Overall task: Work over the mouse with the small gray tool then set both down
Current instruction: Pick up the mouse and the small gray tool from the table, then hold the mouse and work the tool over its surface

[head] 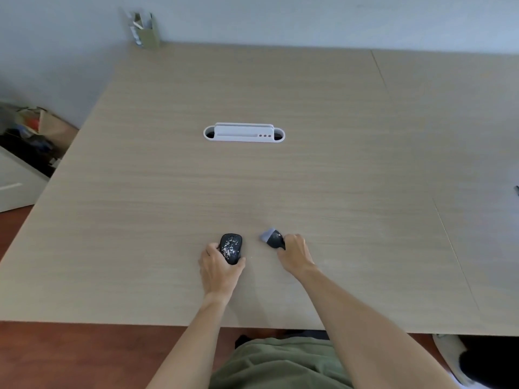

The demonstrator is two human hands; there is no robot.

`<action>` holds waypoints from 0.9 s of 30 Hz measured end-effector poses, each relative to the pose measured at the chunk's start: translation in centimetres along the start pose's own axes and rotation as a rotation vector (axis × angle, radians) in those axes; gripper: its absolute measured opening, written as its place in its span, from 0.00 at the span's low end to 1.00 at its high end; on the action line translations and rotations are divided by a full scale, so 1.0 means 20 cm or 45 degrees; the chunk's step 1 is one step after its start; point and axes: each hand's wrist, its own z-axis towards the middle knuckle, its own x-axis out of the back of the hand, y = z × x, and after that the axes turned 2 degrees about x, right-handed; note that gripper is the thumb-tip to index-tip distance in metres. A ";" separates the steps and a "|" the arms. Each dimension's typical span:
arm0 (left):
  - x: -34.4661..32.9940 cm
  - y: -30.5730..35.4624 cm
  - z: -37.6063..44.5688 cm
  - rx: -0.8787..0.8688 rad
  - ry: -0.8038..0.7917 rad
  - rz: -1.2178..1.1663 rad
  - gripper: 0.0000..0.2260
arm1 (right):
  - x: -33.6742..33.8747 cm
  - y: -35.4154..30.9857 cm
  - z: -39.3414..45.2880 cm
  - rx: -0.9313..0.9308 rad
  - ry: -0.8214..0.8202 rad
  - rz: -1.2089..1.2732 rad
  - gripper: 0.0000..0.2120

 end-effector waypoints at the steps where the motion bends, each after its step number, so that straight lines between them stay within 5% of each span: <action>1: 0.00 0.00 0.00 0.009 -0.001 -0.008 0.31 | 0.00 0.00 0.00 0.000 0.021 0.024 0.14; 7: 0.01 -0.01 -0.02 0.061 0.020 -0.032 0.30 | 0.02 -0.04 0.03 0.046 0.077 0.138 0.02; 16: 0.02 0.01 -0.04 0.112 0.029 -0.119 0.28 | 0.03 -0.29 0.12 0.245 -0.093 0.141 0.11; 23: 0.03 0.03 -0.01 0.142 -0.016 -0.097 0.26 | 0.07 -0.44 0.11 0.195 -0.394 0.061 0.16; 27: 0.03 0.02 -0.01 0.132 -0.032 -0.083 0.26 | 0.07 -0.41 0.12 0.193 -0.394 -0.059 0.18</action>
